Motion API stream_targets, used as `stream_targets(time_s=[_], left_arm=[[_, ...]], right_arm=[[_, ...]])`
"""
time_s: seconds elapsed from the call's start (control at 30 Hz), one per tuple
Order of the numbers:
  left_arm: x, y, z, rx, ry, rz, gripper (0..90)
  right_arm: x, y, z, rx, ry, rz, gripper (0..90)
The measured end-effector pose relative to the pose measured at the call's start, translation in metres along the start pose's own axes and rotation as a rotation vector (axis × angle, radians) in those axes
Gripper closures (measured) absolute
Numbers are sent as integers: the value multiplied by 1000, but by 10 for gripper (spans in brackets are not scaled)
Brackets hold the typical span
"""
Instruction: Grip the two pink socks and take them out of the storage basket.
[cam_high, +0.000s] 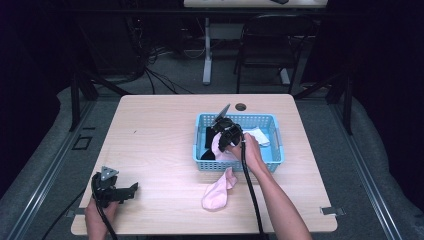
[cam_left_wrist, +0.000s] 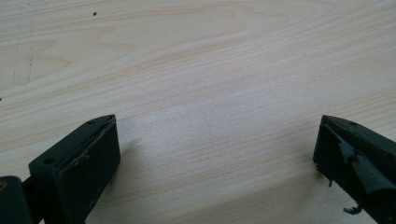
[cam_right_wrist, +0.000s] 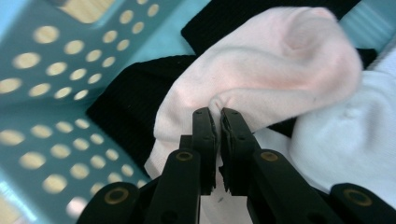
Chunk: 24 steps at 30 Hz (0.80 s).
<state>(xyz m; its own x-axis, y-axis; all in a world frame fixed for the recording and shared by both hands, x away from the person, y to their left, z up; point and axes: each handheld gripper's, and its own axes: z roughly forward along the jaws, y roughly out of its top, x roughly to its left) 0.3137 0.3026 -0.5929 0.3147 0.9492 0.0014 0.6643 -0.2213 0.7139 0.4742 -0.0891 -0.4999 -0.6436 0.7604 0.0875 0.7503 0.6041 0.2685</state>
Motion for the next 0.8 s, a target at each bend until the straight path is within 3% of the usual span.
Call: stream_targets(time_s=[0.47, 0.57, 0.8], left_arm=[[0, 0, 0, 0, 1, 2, 6], [0, 0, 0, -1, 2, 2, 6], [0, 0, 0, -1, 2, 3, 6]], right_arm=[[9, -13, -63, -111, -14, -37, 853], [11, -17, -75, -131, 9, -55, 853], [23, -32, -102, -179, -7, -91, 851]])
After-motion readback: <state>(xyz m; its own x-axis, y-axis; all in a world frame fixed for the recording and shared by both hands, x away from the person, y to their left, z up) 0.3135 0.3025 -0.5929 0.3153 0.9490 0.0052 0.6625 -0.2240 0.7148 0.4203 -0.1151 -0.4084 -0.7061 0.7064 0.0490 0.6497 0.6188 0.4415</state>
